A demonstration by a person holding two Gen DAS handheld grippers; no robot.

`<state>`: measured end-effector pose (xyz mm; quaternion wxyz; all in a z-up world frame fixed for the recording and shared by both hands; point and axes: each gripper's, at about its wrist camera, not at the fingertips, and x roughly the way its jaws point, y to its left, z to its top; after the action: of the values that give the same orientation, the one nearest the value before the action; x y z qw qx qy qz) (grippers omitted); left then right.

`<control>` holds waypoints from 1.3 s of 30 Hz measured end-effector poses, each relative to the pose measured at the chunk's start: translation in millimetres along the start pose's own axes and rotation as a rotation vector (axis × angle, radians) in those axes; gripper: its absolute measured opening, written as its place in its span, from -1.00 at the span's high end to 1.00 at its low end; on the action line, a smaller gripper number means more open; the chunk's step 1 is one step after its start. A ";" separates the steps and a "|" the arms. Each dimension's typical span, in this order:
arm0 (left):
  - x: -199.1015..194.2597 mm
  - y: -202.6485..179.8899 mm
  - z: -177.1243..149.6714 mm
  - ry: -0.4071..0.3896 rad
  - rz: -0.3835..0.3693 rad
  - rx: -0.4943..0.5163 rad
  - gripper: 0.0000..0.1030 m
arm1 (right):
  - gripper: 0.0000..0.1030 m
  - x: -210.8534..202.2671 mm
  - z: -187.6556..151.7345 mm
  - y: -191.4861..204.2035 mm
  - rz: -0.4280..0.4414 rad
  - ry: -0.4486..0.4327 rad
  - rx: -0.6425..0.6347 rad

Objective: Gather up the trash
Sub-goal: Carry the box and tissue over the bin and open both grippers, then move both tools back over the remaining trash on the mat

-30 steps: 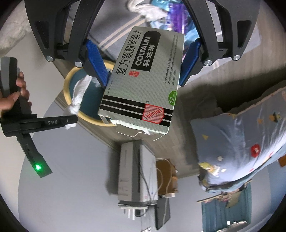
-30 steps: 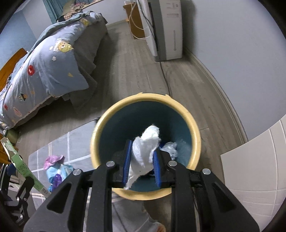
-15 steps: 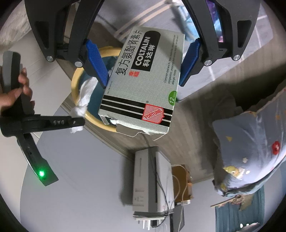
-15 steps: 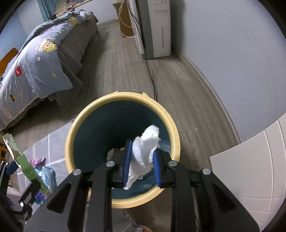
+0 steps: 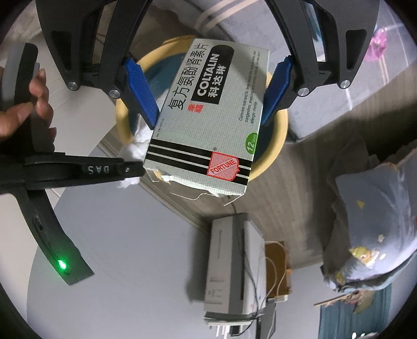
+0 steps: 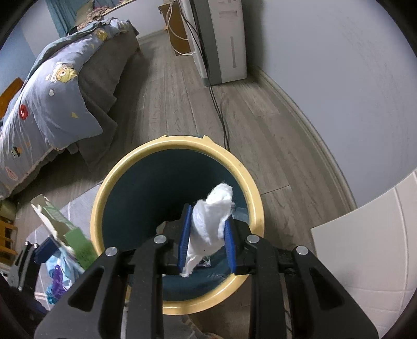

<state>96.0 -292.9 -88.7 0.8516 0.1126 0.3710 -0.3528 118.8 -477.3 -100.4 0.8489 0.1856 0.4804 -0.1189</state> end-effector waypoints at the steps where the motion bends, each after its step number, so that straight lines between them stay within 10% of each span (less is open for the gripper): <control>1: 2.7 -1.5 -0.3 0.004 0.005 0.005 -0.52 | 0.51 0.6 0.9 -0.4 0.004 -0.002 0.005; 22: 0.4 27.9 -4.6 0.052 0.074 -0.088 -0.87 | -0.82 -19.8 7.0 -5.1 -0.022 -0.044 0.097; 39: -147.1 67.3 2.0 0.026 0.297 0.033 -0.90 | -0.89 -61.3 -0.5 63.1 0.044 -0.087 -0.021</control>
<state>73.2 -168.9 12.6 0.8874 0.1849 0.3556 -0.2278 111.1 -418.7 -35.3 0.8733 0.1819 0.4400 -0.1031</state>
